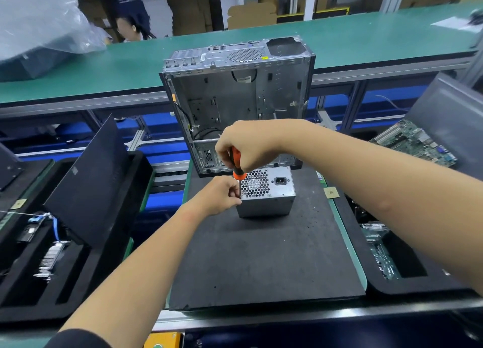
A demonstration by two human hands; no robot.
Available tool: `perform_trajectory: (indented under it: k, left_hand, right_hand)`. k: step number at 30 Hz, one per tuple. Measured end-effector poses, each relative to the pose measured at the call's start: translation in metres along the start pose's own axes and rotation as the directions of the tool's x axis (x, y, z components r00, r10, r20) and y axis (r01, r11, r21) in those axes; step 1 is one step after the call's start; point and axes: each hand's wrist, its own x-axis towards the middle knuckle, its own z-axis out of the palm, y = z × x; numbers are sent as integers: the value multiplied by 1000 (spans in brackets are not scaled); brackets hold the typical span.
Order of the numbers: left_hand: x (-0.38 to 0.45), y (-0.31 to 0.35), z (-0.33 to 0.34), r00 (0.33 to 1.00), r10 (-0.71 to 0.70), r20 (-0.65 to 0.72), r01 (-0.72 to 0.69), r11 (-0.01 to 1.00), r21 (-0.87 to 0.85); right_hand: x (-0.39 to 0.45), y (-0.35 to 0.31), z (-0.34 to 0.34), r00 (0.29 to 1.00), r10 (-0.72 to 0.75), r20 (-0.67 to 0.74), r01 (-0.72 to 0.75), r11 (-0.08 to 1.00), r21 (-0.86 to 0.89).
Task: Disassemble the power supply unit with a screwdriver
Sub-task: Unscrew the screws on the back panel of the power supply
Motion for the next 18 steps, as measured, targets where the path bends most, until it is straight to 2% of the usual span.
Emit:
perform_trajectory:
  k: [7,13,18]
  left_hand:
    - [7,4,-2,997,-31,76,26,997,67]
    - [10,2,0,993,-73,95,68,996,58]
    - [8,-2,1,994,-70,83,70,998,4]
  right_hand:
    - [3,4,3,999,52,-12,-52,999,-3]
    - [0,6,6,994,51,-101,-54,998,-22]
    - [1,9,5,992,60,-115,-61,998,-1]
